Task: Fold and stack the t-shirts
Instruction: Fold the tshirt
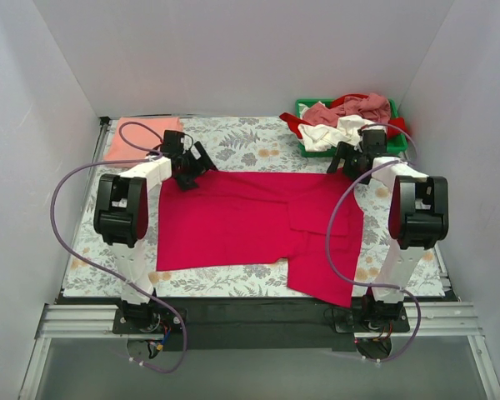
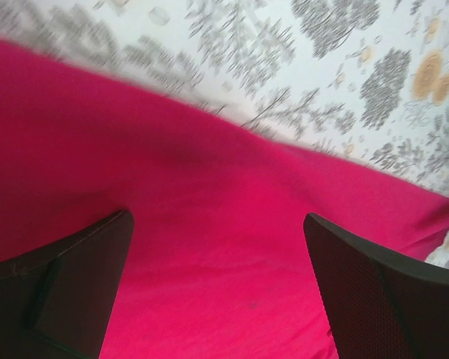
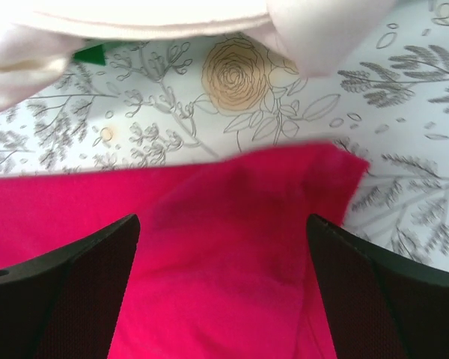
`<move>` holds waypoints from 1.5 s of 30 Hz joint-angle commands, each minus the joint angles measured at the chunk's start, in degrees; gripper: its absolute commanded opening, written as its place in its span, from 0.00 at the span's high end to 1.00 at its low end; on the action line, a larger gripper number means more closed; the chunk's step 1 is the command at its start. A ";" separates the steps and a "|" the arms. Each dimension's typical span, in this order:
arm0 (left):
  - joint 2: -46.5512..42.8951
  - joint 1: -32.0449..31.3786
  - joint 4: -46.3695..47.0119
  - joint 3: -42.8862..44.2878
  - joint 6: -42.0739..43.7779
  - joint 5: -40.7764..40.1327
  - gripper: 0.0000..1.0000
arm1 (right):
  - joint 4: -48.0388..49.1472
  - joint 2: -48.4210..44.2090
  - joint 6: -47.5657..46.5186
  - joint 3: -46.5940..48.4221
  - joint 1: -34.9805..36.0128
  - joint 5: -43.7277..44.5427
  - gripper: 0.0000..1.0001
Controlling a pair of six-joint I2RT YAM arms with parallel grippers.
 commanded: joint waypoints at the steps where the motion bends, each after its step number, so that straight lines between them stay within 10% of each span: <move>1: -9.19 -0.17 -4.02 -4.26 0.39 -4.38 0.02 | -1.80 -10.15 -3.15 -1.87 -1.00 -0.06 0.02; 21: -47.96 -31.80 -16.58 -41.17 -28.08 -16.59 0.02 | -0.74 -44.53 2.75 -32.47 -0.74 -4.12 0.02; 31: -49.91 -31.81 -39.79 -44.44 -47.42 -33.72 0.02 | -0.74 -45.77 2.48 -33.71 -0.74 -2.45 0.02; 45: -46.37 -12.12 -30.04 -50.06 -41.36 -35.32 0.08 | -0.83 -47.35 2.30 -34.32 -0.83 0.01 0.02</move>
